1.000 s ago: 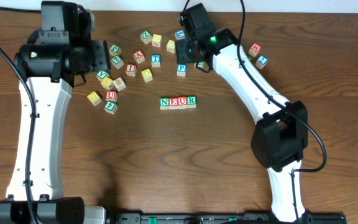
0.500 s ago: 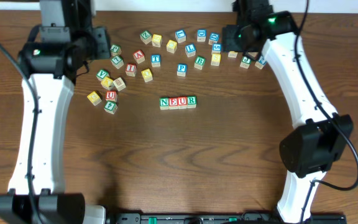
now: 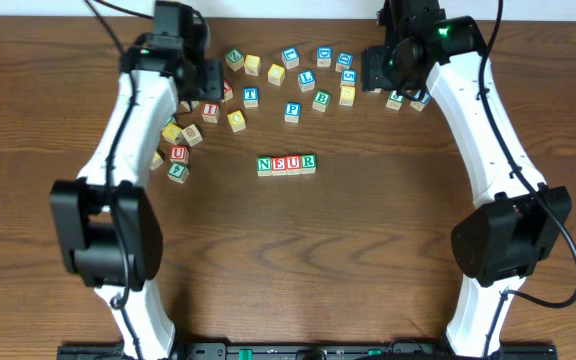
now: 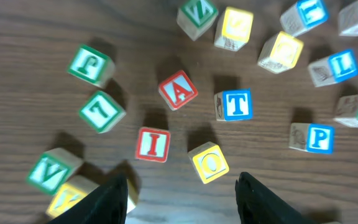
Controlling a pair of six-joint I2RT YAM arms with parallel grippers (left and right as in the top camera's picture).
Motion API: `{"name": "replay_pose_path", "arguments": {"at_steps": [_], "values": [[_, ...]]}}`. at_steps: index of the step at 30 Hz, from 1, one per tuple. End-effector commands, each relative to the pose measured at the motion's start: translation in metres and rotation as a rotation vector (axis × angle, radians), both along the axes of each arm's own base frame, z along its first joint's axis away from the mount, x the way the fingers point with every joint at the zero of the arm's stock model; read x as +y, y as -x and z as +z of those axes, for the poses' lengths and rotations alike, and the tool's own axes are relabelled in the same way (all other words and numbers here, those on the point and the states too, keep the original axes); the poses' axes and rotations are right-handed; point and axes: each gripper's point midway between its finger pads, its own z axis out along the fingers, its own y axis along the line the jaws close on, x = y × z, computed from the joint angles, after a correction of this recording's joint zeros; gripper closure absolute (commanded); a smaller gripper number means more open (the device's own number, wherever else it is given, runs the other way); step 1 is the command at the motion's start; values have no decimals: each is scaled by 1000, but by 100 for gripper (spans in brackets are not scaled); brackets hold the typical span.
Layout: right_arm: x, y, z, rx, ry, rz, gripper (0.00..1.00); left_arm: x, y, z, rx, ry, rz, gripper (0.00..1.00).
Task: Spell out NEURIPS
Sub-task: 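Move the left gripper to the red I block and grasp it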
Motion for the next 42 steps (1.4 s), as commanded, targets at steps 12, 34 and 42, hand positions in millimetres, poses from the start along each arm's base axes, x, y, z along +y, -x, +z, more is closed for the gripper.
{"name": "replay_pose_path", "arguments": {"at_steps": [12, 34, 42], "values": [[0, 3, 4, -2, 30, 14, 35, 13, -8, -63, 92, -88, 15, 45], [-8, 6, 2, 8, 64, -2, 35, 17, -9, -109, 153, -116, 22, 50], [-8, 6, 2, 8, 64, -2, 36, 17, -10, -108, 149, -115, 22, 56]]}}
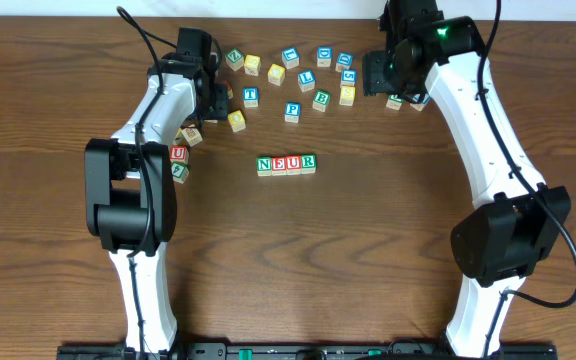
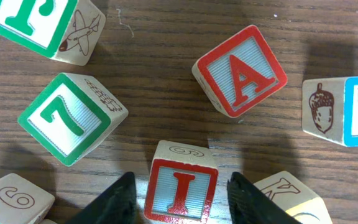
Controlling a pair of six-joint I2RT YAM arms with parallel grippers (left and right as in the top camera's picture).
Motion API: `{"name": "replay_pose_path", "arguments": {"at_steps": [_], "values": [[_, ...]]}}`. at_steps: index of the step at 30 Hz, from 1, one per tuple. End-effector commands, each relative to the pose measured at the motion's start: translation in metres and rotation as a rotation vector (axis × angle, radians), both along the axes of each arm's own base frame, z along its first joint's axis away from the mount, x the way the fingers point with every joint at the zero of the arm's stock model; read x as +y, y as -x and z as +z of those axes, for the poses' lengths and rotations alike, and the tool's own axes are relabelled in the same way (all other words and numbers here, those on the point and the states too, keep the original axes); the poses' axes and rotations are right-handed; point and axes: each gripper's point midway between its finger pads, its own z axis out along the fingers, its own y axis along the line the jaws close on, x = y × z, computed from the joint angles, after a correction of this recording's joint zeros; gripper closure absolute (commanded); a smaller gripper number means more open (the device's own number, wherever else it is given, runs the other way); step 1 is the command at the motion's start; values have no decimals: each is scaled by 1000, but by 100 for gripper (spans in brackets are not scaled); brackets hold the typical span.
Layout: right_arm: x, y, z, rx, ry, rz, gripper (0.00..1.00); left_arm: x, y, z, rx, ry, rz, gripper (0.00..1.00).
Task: Spell out NEURIPS
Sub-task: 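Move the left gripper to the red I block and grasp it, then carry the red I block to the right of the R block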
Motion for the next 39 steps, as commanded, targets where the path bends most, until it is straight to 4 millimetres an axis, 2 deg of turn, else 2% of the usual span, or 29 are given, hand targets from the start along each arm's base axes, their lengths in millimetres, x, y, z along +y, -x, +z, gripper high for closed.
{"name": "replay_pose_path", "arguments": {"at_steps": [1, 11, 18, 23, 30, 35, 39], "values": [[0, -1, 6, -16, 13, 13, 36, 4, 0, -6, 8, -15, 2, 56], [0, 0, 5, -13, 13, 12, 36, 4, -1, -10, 2, -18, 3, 56], [0, 2, 5, -6, 15, 12, 35, 5, 2, -26, 31, -20, 3, 57], [0, 2, 5, -6, 16, 12, 35, 5, 2, -25, 32, -21, 3, 57], [-2, 1, 5, -9, 25, 7, 31, 5, 2, -20, 26, -20, 3, 72], [-2, 1, 5, -10, 25, 7, 28, 4, 1, -10, 9, -18, 3, 72], [-4, 0, 5, -12, 32, 3, 29, 5, 1, 9, -15, -16, 4, 72]]}}
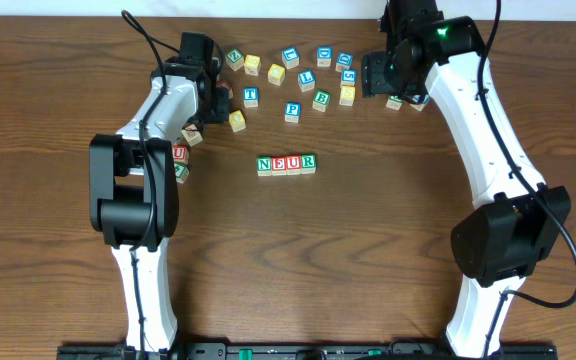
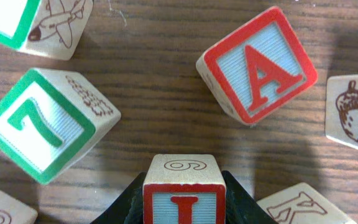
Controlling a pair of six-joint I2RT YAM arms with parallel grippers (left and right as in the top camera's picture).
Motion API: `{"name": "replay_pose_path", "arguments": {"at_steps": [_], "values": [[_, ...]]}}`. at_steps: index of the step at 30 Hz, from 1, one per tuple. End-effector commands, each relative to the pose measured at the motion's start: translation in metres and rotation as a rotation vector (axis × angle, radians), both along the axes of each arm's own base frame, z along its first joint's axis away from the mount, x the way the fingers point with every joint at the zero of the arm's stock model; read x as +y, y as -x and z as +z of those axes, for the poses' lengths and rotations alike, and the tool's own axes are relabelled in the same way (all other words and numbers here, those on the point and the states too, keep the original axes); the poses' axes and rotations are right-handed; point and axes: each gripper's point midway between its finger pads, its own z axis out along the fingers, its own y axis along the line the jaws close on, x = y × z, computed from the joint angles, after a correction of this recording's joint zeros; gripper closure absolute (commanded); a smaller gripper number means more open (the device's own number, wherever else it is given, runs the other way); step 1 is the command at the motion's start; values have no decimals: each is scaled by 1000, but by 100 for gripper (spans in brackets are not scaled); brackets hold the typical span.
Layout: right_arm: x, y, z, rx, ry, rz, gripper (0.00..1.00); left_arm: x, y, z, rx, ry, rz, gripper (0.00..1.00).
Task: Spell out NEURIPS
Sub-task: 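Carry the red I block to the right of the R block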
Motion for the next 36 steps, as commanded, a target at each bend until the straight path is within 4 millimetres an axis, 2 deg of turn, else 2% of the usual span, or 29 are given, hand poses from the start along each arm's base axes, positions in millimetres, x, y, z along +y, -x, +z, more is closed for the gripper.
{"name": "replay_pose_path", "arguments": {"at_steps": [1, 8, 14, 17, 26, 36], "values": [[-2, -2, 6, -21, 22, 7, 29, 4, -1, 32, -51, -8, 5, 72], [-1, -4, 7, -32, 21, 6, 27, 2, 6, 87, -123, 0, 0, 72], [-12, -7, 8, -41, 57, -20, 26, -21, 21, 121, -151, 7, -49, 72], [-18, -8, 8, -40, 57, -32, 25, -42, 32, 125, -136, 9, -94, 72], [-41, -11, 7, -34, 58, -82, 24, -112, 63, 120, -82, 40, -171, 72], [-58, -10, 5, -17, 69, -115, 23, -167, 87, 120, -67, 91, -179, 72]]}}
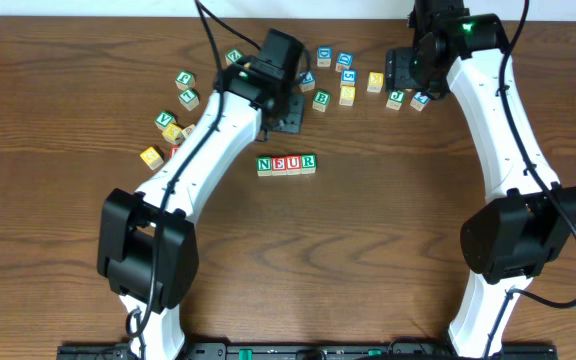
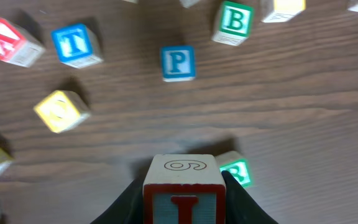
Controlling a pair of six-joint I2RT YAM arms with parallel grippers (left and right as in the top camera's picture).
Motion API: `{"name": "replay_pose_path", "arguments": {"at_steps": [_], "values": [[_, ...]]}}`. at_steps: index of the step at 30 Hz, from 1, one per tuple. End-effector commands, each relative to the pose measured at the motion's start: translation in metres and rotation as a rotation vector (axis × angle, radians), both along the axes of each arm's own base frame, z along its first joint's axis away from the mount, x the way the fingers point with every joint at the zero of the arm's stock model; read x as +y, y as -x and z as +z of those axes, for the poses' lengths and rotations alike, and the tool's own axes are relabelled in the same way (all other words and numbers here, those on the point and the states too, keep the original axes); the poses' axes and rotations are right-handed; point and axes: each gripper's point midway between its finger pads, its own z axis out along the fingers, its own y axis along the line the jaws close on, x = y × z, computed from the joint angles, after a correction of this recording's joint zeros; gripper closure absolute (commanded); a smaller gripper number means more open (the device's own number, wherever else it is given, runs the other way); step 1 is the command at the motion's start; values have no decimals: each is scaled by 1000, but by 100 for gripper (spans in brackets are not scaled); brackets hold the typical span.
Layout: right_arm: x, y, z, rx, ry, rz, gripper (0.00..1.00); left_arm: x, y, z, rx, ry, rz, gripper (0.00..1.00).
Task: Spell out NEURIPS
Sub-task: 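Carry the red I block to the right of the R block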
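Observation:
A row of blocks reading NEUR [image 1: 286, 163] lies mid-table. My left gripper [image 1: 286, 112] hangs just behind that row and is shut on the red I block [image 2: 182, 194], whose top face shows a 6. In the left wrist view the row's green R block [image 2: 235, 172] peeks out below and right of the held block. The blue P block [image 2: 178, 63] lies farther back. My right gripper [image 1: 406, 72] hovers over the loose blocks at the back right; its jaws cannot be made out.
Loose blocks lie along the back: green B [image 2: 233, 22], blue T [image 2: 76, 45], red A [image 2: 11, 41], a yellow block [image 2: 61, 111], and several more at the back right [image 1: 348, 85]. Another cluster [image 1: 173, 125] sits at the far left.
My left gripper, shut on the I block among the back-left blocks, has moved right and now holds it off the table just behind the NEUR row. The right arm shifted slightly right.
First my left gripper hung open high above the A, I and T blocks. Then it was low with its fingers either side of the I block. Then it was shut on that block. Now the block is held near the NEUR row.

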Motion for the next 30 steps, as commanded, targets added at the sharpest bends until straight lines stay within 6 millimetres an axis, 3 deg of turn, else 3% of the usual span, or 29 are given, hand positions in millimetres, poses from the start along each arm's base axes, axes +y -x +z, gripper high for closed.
{"name": "replay_pose_path", "arguments": {"at_steps": [1, 8, 17, 30], "values": [[-10, -2, 6, -13, 21, -13, 23, -12, 9, -2, 17, 12, 34, 72], [-22, 0, 4, -1, 27, -36, 22, -40, 26, -5, 34, 28, 18, 72], [-34, 1, 4, 9, 28, -62, 21, -58, 36, -20, 70, 39, 42, 71], [-36, 1, 4, 9, 28, -64, 19, -79, 49, -42, 116, 35, 58, 72]]}}
